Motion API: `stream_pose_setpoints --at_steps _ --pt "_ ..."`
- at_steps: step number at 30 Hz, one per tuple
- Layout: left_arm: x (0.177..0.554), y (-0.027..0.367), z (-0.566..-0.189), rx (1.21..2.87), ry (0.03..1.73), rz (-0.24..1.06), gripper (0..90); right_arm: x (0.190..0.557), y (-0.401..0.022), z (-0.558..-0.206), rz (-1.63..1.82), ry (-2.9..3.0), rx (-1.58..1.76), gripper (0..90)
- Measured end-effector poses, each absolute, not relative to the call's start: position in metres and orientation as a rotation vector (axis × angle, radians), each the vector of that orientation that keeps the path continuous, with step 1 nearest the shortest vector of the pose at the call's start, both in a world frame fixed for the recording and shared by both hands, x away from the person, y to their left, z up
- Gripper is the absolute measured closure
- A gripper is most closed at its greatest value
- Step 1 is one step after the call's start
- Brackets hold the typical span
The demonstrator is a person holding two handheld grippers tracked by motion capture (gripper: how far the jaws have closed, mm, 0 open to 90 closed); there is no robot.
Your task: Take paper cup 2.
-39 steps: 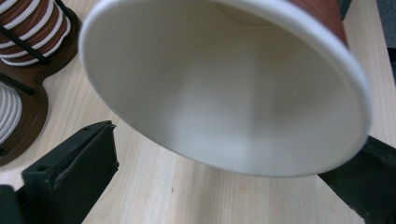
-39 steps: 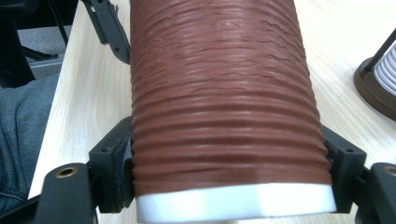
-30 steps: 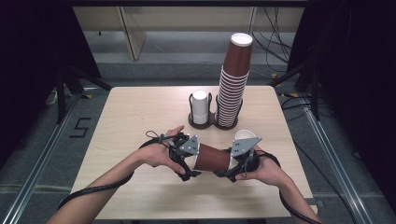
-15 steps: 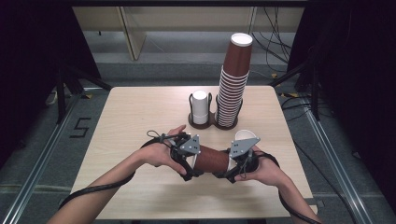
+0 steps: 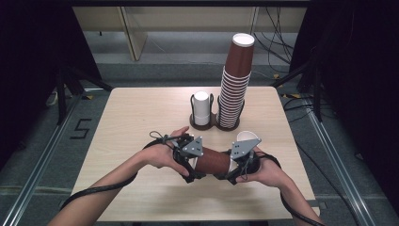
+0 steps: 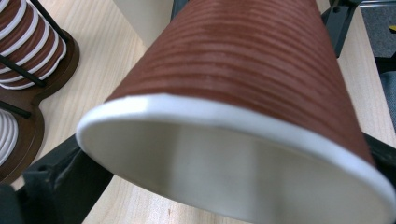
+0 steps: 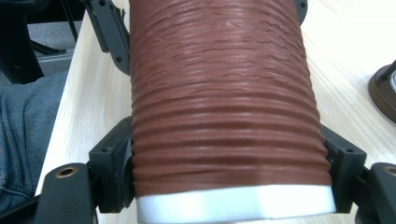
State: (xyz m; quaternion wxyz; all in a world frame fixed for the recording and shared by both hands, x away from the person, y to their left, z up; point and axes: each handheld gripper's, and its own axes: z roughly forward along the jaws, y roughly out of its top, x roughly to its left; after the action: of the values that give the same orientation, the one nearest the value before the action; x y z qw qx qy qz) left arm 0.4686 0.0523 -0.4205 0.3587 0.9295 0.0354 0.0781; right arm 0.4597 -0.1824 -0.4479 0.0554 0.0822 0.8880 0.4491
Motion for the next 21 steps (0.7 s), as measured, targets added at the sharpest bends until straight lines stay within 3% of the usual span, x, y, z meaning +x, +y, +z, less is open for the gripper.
stream_pose_setpoints --at_steps 21 --pt "0.4668 0.0529 -0.4178 2.408 0.05 0.222 5.2 0.4583 -0.1813 -0.4515 1.344 2.755 0.313 23.7"
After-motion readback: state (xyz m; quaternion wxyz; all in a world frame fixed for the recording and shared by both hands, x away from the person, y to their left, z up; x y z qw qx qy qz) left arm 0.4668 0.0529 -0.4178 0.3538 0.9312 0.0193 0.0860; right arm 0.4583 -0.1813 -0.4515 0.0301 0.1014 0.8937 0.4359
